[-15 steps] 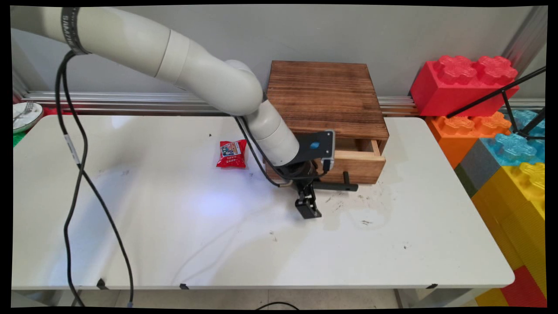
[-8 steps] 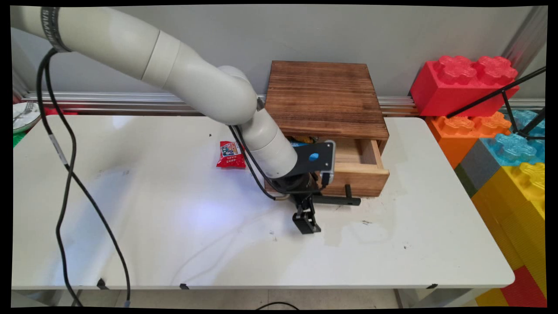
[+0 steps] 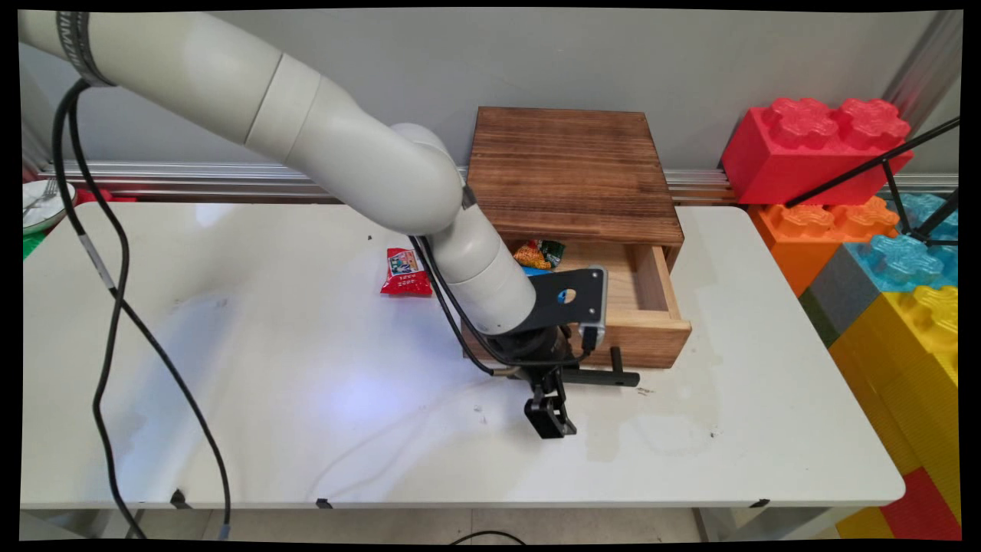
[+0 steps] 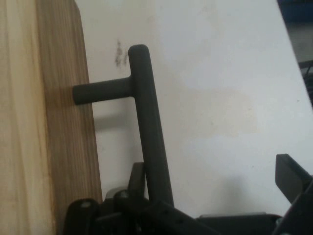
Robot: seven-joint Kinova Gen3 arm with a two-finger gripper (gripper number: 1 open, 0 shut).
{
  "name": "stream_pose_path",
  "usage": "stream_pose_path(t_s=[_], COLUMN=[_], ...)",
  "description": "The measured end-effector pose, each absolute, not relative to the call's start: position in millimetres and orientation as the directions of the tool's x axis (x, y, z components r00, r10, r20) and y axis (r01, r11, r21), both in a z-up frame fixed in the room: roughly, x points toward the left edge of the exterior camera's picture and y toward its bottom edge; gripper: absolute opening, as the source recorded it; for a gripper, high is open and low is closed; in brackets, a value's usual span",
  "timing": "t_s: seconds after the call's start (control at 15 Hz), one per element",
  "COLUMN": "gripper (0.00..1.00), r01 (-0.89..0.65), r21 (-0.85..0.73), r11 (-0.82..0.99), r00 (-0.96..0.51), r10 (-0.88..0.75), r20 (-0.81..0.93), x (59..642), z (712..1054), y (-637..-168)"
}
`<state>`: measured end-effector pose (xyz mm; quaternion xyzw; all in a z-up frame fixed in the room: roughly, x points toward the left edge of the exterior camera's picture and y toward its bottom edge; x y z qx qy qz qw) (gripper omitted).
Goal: Open the drawer
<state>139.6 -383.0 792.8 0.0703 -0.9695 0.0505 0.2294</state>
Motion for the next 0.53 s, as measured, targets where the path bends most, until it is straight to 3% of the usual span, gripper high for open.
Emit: stream_pose_path(t_s=[0.53], gripper=[1.0], r01=[-0.173], r21=[-0.057], r11=[0.983], r00=[-0.9], r10=[-0.134], r20=[0.414], x=[122.8], z=[791.9], y=[-373.9])
